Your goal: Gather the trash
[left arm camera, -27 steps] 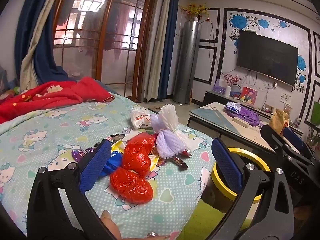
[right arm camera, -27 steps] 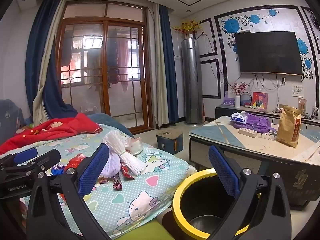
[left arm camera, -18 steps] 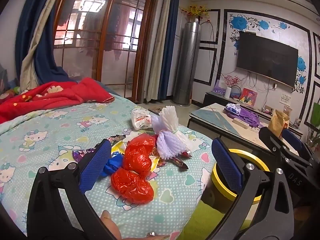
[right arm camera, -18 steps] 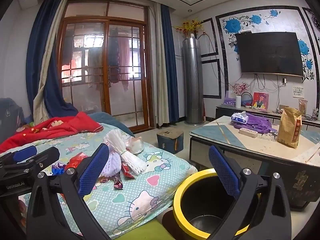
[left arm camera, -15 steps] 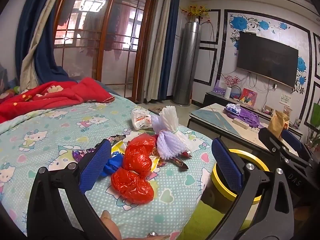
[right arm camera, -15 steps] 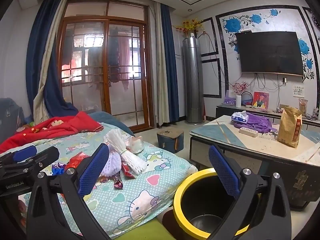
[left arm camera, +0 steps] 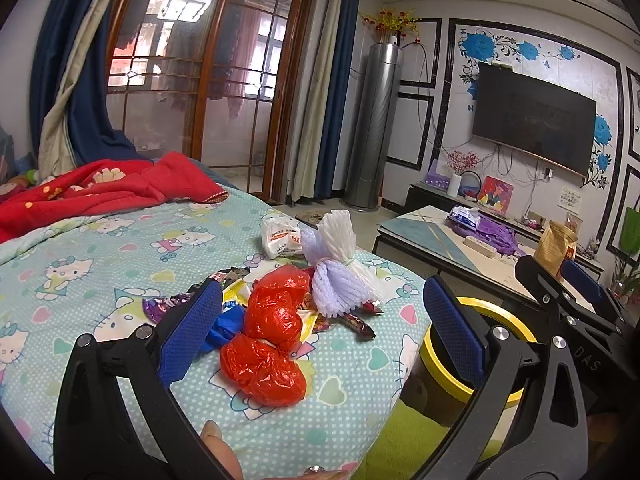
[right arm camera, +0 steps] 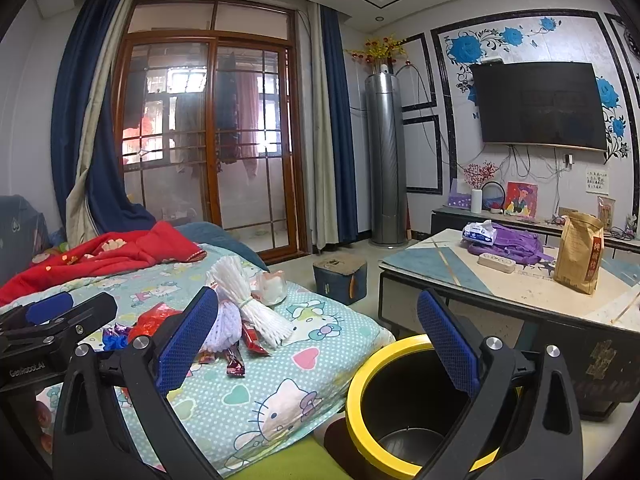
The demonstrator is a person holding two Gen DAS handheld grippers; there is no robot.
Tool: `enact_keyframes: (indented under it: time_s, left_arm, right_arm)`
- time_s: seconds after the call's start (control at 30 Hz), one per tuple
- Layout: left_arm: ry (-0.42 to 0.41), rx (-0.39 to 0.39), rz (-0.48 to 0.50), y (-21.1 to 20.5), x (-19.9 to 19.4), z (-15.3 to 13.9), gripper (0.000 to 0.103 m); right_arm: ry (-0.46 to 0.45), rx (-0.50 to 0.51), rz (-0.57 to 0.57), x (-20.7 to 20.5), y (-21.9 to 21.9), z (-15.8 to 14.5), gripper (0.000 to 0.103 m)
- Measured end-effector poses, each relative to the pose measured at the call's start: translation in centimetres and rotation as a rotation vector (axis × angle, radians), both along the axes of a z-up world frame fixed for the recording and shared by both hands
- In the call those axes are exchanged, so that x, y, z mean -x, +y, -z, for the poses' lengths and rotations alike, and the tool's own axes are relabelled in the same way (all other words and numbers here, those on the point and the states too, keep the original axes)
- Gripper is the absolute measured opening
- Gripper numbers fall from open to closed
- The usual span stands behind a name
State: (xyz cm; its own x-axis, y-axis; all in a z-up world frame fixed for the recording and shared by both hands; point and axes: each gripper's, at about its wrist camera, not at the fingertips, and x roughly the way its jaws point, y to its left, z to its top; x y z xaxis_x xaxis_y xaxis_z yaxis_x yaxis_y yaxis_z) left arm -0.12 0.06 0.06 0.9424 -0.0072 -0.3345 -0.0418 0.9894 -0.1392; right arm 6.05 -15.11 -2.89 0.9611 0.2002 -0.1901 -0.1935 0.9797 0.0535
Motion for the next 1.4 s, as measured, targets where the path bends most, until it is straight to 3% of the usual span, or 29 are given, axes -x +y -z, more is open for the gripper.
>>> enact_keyframes:
  time_s: [1.03,1.27,1.4]
  left_arm:
    - [0.013,0.015,-0.005,0.2,0.0,0.2,0.092]
    - [0.021,0.038,-0.025,1.3,-0.1,0.3,0.092]
    - [0.022,0.043,-0.035,2.0,0.0,0.3,0.092]
  right_arm:
    - [0.013,-0.002,-0.004,-0.2,0.0,1.0,0.097]
    - [0.021,0.008,-0.051,-0.2,0.7,1.4,0.097]
    - [0.023,0.044,-0.14,-0.1,2.2,1.1,0.097]
